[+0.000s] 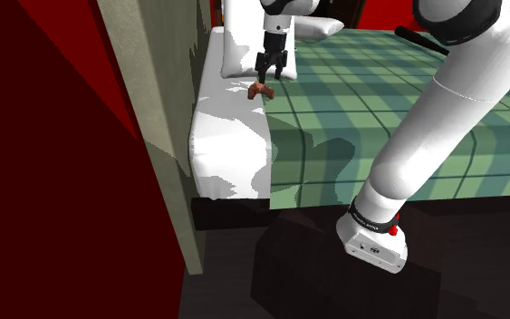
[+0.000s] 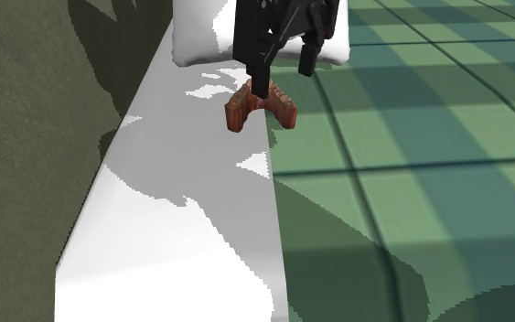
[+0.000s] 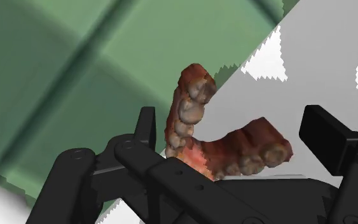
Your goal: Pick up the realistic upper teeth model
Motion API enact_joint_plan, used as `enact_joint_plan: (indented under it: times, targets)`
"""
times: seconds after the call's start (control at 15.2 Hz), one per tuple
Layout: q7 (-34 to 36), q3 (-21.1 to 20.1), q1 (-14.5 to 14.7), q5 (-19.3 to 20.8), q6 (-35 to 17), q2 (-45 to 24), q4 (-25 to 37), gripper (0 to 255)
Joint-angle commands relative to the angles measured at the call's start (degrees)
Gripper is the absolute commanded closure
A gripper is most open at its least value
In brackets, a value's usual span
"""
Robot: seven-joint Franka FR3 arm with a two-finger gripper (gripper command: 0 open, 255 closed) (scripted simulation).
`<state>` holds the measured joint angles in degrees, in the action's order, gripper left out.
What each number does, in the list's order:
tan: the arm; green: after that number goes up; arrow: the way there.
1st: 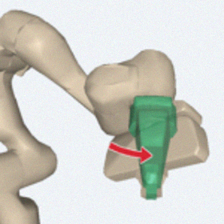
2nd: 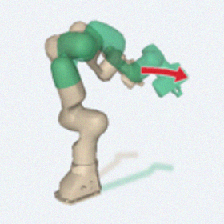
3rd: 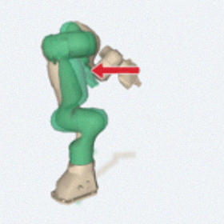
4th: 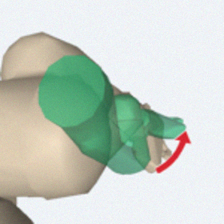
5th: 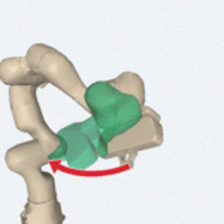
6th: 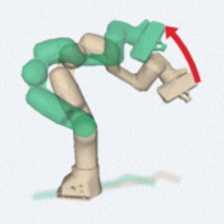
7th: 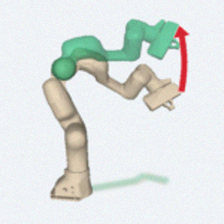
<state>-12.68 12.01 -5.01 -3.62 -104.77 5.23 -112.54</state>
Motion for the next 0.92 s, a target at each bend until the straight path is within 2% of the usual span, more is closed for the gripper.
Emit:
enact_joint_plan:
  times: [0.0,0.13,0.59,0.73,0.79,0.86]
  targets:
    - [-1.8,0.95,-0.62,-0.92,0.03,-4.29,4.41,0]
    - [-2.68,1.33,-1.03,-1.52,0.12,-6.67,6.91,0]
    - [-3.29,1.3,-1.05,-1.92,-5.5,-7.65,2.22,0]
    - [-3.29,1.3,-1.05,-1.92,-5.5,-7.65,2.22,0]
    - [-3.32,1.32,-1.07,-1.92,-5.58,-7.64,2.14,255]
    - [-3.42,1.36,-1.11,-1.94,-5.61,-7.7,2.15,255]
